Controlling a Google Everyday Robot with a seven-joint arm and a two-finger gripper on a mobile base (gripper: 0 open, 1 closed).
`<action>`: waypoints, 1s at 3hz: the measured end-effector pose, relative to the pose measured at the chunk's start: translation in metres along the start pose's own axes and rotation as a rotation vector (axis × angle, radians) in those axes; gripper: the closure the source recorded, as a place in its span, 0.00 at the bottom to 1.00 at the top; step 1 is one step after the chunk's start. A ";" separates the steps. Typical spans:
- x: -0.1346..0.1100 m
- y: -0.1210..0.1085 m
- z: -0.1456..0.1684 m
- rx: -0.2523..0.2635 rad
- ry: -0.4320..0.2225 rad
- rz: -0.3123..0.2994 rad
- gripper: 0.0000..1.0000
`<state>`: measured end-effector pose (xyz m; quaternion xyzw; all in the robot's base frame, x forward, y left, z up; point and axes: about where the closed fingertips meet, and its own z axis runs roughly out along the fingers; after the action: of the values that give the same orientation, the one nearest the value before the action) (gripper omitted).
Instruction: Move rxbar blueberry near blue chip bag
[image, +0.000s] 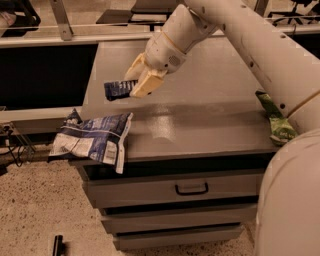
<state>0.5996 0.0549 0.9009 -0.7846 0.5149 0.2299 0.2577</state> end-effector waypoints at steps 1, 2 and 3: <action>-0.004 0.013 0.004 -0.032 -0.009 -0.035 0.75; -0.005 0.013 0.007 -0.035 -0.012 -0.041 0.52; -0.006 0.011 0.009 -0.033 -0.015 -0.042 0.29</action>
Offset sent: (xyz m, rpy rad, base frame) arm -0.0145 0.0008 -0.0030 0.0000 0.0027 0.0514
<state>0.5862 0.0610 0.8953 -0.7976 0.4927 0.2387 0.2533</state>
